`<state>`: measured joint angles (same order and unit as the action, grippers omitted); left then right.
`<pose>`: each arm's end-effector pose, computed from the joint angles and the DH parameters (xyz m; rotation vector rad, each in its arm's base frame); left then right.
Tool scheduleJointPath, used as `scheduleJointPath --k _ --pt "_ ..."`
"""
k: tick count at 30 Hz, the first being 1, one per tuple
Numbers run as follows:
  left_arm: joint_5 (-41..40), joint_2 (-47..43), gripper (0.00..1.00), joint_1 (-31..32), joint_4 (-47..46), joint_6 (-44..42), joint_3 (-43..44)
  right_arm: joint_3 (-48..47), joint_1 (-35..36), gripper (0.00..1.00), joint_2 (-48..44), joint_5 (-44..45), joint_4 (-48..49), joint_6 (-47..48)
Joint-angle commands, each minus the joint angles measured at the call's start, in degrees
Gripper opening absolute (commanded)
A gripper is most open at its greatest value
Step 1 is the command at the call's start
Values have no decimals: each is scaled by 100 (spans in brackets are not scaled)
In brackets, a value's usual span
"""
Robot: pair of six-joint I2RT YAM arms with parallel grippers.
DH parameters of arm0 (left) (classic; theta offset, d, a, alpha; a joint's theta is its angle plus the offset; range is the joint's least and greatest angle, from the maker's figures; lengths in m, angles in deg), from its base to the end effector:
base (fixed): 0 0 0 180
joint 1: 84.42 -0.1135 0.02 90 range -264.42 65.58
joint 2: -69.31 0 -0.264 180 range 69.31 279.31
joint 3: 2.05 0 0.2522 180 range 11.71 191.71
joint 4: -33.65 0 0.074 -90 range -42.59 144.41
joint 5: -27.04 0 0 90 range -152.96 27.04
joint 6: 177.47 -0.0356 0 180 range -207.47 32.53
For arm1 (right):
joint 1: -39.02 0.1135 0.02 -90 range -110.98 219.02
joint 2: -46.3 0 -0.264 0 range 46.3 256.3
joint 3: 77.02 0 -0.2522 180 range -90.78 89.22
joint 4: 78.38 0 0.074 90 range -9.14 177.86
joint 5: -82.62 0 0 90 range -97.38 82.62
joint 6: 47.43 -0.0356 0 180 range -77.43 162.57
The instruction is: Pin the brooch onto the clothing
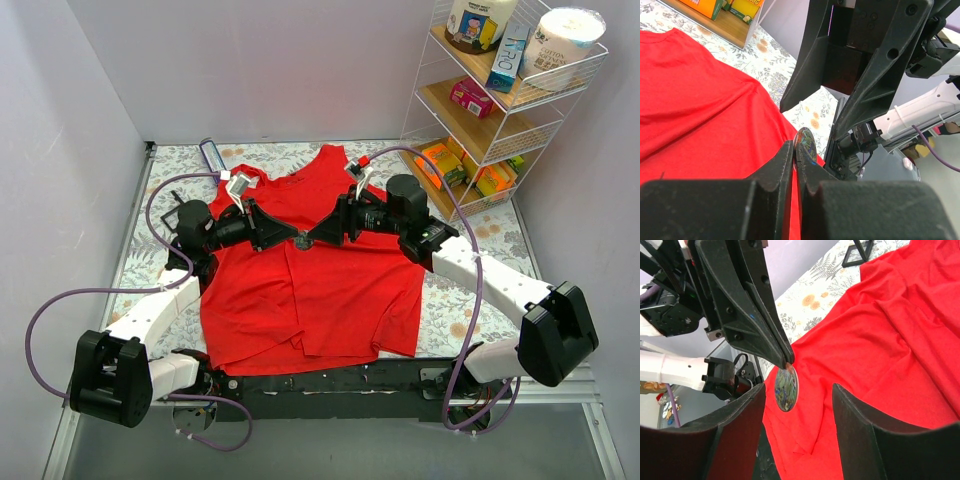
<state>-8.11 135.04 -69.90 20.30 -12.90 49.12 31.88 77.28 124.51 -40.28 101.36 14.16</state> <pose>0.2348 -0.0909 0.2888 -0.1066 1.9733 -1.8616 0.2388 0.2129 0.3274 -0.6241 1.7650 1.3223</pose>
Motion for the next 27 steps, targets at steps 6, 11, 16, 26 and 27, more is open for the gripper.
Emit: scheduleJointPath --k 6,11,16,26,27 --pt "70 -34 0 103 -5 -161 12 39 -12 55 89 -383 706 -279" --pt "26 -52 0 112 22 -197 21 206 -12 50 159 -489 865 -341" --pt "-1 -52 0 121 57 -241 30 258 -3 45 229 -638 1032 -446" --pt "17 -8 0 121 110 -250 47 382 -3 6 335 -752 1454 -763" --pt "26 -8 0 121 127 -241 47 373 -3 3 335 -744 1463 -763"
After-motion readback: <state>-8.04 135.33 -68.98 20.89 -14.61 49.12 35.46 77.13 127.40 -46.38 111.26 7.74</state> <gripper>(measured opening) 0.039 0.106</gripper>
